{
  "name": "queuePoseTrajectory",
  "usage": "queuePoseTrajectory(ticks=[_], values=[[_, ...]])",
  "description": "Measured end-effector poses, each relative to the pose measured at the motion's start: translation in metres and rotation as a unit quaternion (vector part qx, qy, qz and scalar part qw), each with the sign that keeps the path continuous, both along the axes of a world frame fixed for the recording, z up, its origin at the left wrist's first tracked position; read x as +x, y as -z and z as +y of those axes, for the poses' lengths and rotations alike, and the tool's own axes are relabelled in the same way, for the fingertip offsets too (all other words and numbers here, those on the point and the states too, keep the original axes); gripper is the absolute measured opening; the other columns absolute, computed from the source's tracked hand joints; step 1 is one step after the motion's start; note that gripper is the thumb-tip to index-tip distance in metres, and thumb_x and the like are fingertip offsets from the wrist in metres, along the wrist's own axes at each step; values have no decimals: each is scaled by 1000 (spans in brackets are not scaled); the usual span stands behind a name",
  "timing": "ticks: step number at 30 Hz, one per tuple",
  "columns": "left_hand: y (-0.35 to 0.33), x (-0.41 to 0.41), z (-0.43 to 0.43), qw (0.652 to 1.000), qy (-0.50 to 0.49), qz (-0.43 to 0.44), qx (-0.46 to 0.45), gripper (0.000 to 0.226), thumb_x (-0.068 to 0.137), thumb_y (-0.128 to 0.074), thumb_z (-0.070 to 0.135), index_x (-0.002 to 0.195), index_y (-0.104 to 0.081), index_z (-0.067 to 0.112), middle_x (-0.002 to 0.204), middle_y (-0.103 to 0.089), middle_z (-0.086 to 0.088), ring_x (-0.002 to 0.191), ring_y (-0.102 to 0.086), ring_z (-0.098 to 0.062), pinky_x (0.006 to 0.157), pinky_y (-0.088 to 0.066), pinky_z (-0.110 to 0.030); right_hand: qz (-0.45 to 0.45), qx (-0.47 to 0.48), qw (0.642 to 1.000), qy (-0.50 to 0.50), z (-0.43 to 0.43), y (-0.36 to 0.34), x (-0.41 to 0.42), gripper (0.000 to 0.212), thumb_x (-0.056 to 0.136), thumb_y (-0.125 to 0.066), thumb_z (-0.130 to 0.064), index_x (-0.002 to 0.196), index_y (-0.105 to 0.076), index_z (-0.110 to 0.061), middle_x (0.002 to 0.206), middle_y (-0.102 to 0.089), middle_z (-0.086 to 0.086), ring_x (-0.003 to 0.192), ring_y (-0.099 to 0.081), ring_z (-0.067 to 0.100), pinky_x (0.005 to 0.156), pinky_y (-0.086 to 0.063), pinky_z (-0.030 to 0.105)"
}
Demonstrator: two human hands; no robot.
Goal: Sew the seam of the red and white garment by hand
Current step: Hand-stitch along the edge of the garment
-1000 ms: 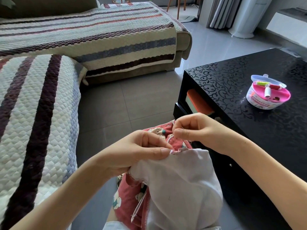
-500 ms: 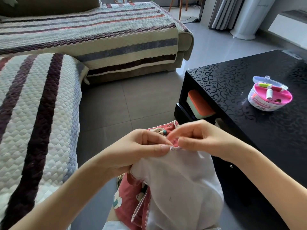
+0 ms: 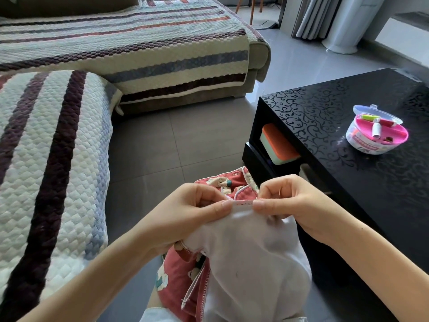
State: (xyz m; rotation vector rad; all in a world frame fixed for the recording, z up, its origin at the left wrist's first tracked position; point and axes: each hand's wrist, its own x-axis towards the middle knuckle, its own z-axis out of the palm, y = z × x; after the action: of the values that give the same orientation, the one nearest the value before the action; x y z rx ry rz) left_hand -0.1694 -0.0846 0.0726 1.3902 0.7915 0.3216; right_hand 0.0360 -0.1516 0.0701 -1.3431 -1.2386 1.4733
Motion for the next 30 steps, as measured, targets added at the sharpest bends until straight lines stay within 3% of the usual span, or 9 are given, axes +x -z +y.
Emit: queuePoseTrajectory(ticks=[5,10,13,17,20,25,28,30], values=[[-4,2,1,1000,1,-13,-2,22,81,-73,27,88,-75,6,92,-72,-17,75,-64,-11,63,-51,-18,-4,2,1000,27,5,-2,-1,11,70,-70,-23,61,-69,-16,56,-53,1,49,-44,7,46,-33,13],[-6,8,-1,999,-3,5,51,20,70,-79,27,81,-76,11,75,-70,-7,68,-63,-10,61,-50,-21,-19,10,999,29,12,-10,0,12,71,-70,-25,66,-70,-15,62,-50,5,56,-38,9,52,-26,19],[-10,12,-3,998,-16,-9,59,12,67,-78,27,72,-76,17,64,-66,6,61,-58,-2,56,-44,-14,-7,8,1000,21,15,-14,0,11,71,-69,-22,68,-69,-12,56,-54,-4,48,-36,4,47,-26,14],[-11,13,-4,998,-17,-16,52,14,68,-76,29,76,-77,17,67,-67,4,64,-60,-3,58,-45,-15,9,31,999,23,19,-18,-1,8,73,-68,-19,66,-69,-15,53,-54,-7,44,-34,4,43,-28,12],[-12,12,-4,999,-15,-4,45,18,69,-79,29,79,-77,14,69,-68,1,65,-61,-7,58,-47,-18,-2,65,997,46,23,-25,0,11,73,-76,-14,69,-66,-9,54,-56,-7,44,-38,2,44,-30,10],[-11,12,-3,998,-1,18,59,16,68,-80,31,77,-77,18,73,-68,-2,67,-61,-10,62,-48,-23,-14,98,994,53,25,-29,-7,13,73,-66,-18,75,-65,-5,57,-58,-3,49,-49,0,50,-37,7],[-12,12,-3,999,-6,5,50,14,69,-83,30,77,-78,20,74,-68,-3,68,-62,-9,62,-48,-21,-52,72,996,19,24,-22,-4,26,77,-74,-30,95,-71,-12,66,-62,15,64,-56,15,64,-42,22],[-14,11,-4,999,-14,-1,46,19,67,-78,32,78,-78,17,73,-68,-1,67,-61,-7,61,-47,-17,-65,35,997,-22,22,-18,-2,34,77,-74,-30,105,-70,-12,68,-67,5,68,-60,12,66,-47,22]])
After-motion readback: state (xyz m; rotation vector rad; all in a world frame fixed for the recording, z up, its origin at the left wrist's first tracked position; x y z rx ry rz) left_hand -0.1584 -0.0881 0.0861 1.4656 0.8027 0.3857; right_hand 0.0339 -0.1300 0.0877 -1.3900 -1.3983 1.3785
